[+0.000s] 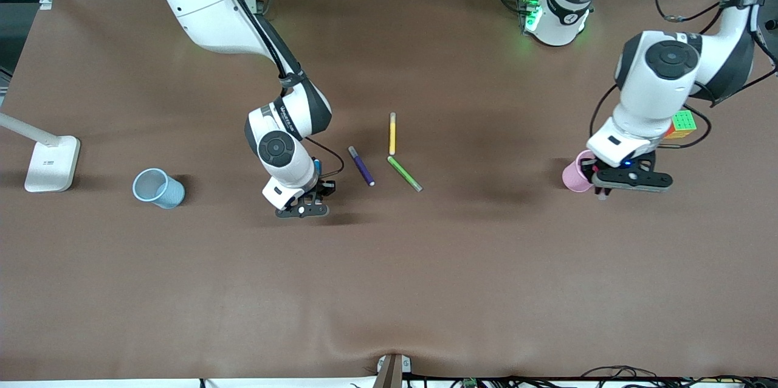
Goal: Place pink and blue markers in matching cups
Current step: 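Carry the pink marker to the pink cup while the right carries blue, then lower the markers into the cups and open both grippers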
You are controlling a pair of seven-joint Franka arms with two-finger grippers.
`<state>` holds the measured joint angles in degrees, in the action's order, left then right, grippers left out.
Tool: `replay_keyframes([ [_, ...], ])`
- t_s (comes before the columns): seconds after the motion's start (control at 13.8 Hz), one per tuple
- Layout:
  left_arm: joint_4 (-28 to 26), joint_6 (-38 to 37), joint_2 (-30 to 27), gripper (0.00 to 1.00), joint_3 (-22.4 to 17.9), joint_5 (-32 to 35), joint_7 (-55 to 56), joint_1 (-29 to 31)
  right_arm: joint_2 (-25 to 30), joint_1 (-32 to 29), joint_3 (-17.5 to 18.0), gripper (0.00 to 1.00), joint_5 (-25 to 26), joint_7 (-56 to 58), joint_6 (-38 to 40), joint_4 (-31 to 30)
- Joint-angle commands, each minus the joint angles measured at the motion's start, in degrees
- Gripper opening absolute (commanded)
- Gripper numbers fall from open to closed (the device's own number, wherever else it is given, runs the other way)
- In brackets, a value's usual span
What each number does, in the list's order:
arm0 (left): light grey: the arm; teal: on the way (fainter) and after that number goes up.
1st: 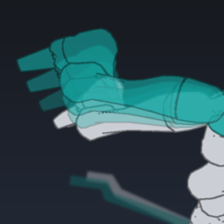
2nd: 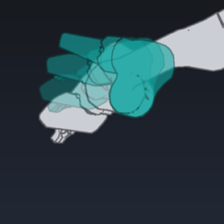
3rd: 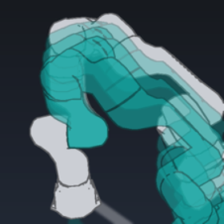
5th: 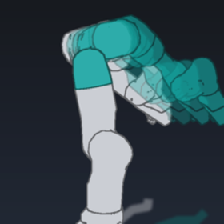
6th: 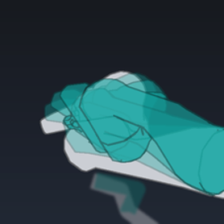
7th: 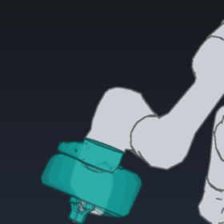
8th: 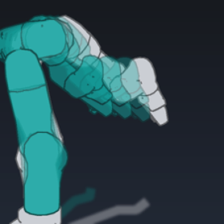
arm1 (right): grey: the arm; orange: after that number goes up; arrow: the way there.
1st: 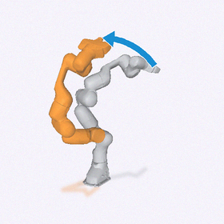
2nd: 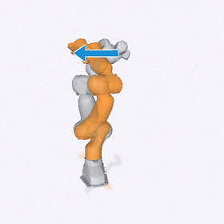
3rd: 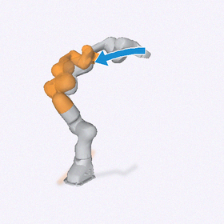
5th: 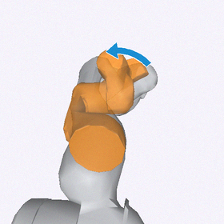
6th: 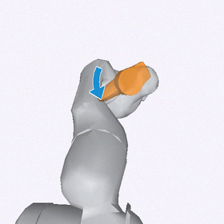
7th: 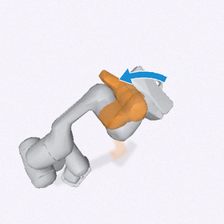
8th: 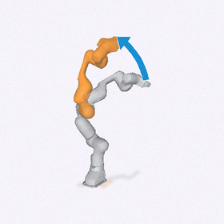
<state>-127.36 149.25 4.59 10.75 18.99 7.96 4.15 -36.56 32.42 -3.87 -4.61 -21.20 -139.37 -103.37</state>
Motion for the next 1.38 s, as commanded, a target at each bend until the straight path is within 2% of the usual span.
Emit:
replay_keyframes([
  [0.0, -7.62, 10.58, -1.61, 0.00, 0.67, 1.83, -0.23, 1.64, 4.64, -0.69, -0.61, 0.00, 1.45, 4.39, 5.40, -0.79],
  [0.22, -8.69, 12.21, -1.07, 0.00, 0.59, 2.62, -0.93, 2.70, 9.56, -3.14, -2.02, 0.00, 1.53, 13.09, 12.78, -0.35],
  [0.65, -9.83, 12.56, 0.51, 0.00, 0.59, 2.80, -1.20, 3.67, 18.88, -14.48, -1.84, 0.00, 0.83, 39.36, 21.77, -0.34],
  [0.72, -9.84, 12.56, 0.94, 0.04, 0.59, 2.72, -1.11, 3.76, 19.85, -15.97, -1.75, 0.00, 0.66, 42.88, 22.47, -0.35],
  [0.8, -9.66, 12.56, 1.21, 0.15, 0.59, 2.80, -1.28, 3.76, 20.47, -17.73, -1.67, 0.00, -0.13, 46.48, 23.08, -0.35],
  [0.87, -9.57, 12.47, 1.21, 0.34, 0.59, 2.80, -1.28, 3.76, 20.74, -19.05, -1.66, 0.00, -2.14, 50.00, 23.87, -0.35],
  [0.94, -9.57, 12.47, 1.21, 0.99, 0.59, 2.72, -1.20, 4.10, 20.66, -20.28, -1.75, 0.00, -4.16, 54.64, 24.40, -0.35],
  [1.16, -7.91, 12.12, 1.12, 1.00, 0.67, 2.72, -1.37, 4.37, 20.66, -25.55, -1.75, 0.00, -9.43, 67.83, 25.37, -0.17],
  [1.3, -6.33, 11.25, 1.12, 1.00, 0.67, 2.72, -1.37, 4.37, 20.39, -29.24, -1.75, 0.00, -15.22, 78.02, 25.90, 0.18],
])
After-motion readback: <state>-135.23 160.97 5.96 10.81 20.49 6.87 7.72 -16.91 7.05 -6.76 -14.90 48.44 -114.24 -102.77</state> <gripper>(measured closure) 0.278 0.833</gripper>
